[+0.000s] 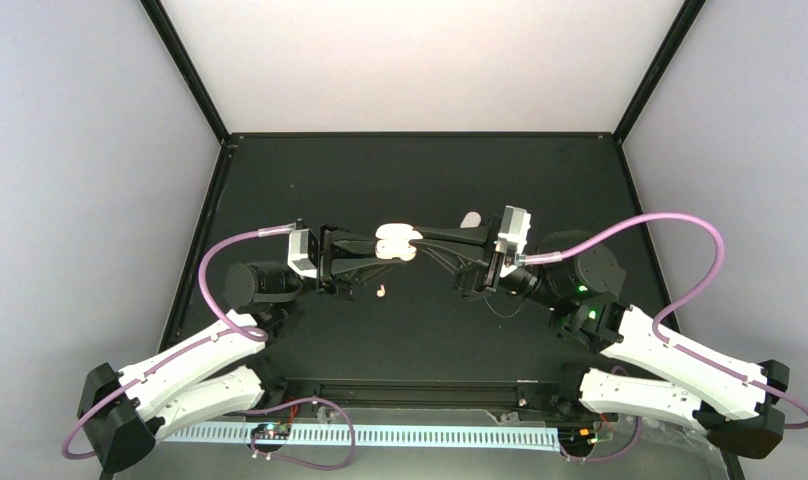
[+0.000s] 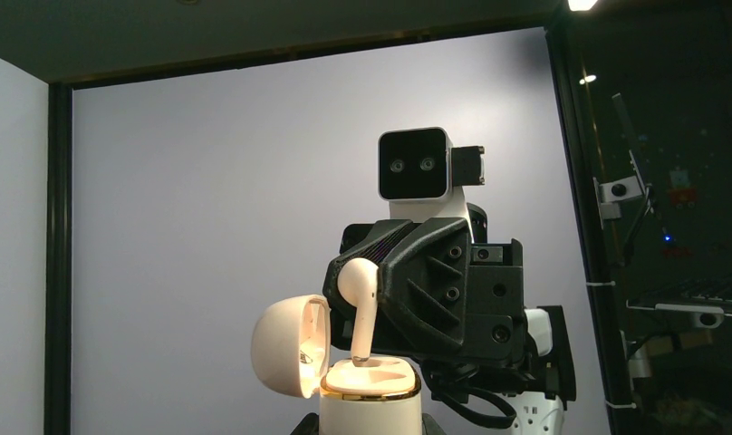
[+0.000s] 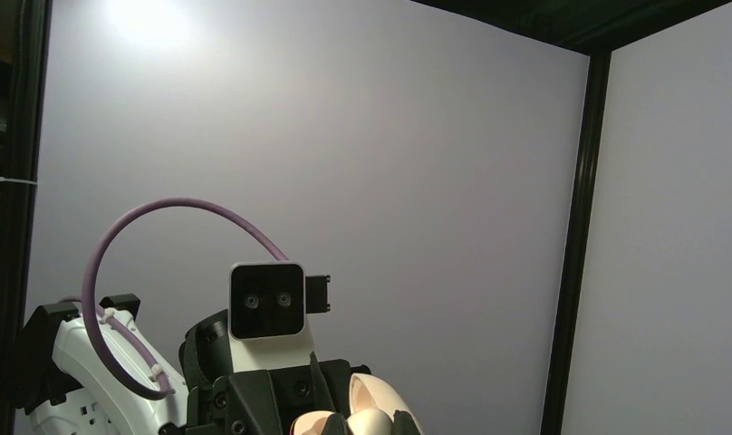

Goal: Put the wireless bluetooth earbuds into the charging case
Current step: Place the earbud in the charging case.

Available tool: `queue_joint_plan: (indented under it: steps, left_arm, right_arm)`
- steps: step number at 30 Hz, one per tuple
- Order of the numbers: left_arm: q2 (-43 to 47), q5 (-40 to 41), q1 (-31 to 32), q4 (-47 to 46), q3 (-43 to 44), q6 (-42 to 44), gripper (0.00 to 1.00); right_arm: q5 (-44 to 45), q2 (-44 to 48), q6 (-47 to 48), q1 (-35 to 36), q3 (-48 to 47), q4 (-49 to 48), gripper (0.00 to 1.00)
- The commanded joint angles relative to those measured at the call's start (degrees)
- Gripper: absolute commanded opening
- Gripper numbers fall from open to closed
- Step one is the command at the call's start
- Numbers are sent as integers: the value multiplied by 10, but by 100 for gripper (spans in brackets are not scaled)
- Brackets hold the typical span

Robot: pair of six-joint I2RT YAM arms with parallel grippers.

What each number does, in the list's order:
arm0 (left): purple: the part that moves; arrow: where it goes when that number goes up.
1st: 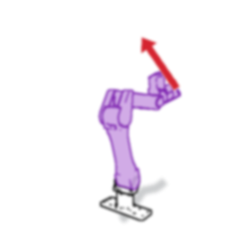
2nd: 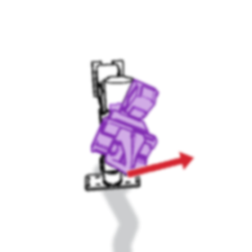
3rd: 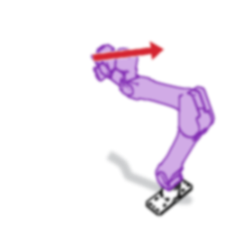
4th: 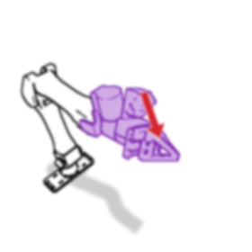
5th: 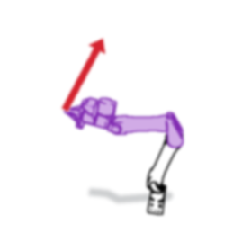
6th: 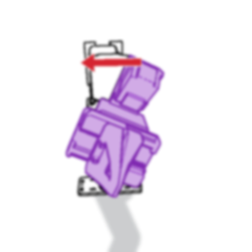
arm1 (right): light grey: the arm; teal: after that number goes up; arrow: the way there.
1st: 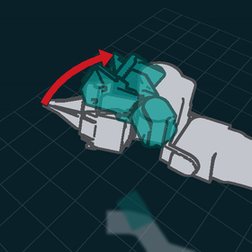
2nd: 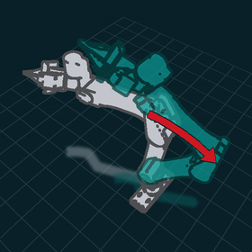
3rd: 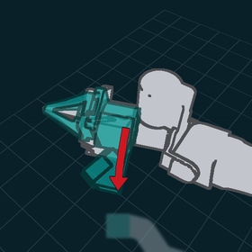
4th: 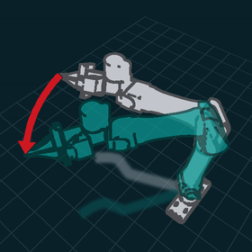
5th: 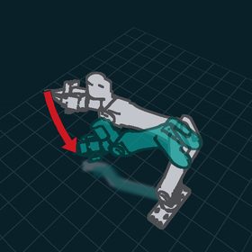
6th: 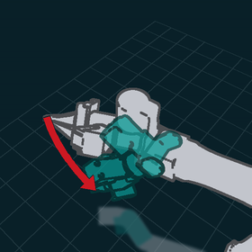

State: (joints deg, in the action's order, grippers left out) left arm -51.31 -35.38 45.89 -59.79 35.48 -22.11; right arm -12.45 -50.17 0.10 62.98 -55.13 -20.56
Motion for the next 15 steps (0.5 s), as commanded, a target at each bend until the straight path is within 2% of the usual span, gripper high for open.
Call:
queue_joint_plan:
  steps: [1,15]
  left_arm:
    - [12,2,4,-23,10,4,2]
    - [3,4,4,-40,24,6,2]
  right_arm:
    - [17,5,3,4,-2,1,1]
    - [5,5,-1,4,-11,19,1]
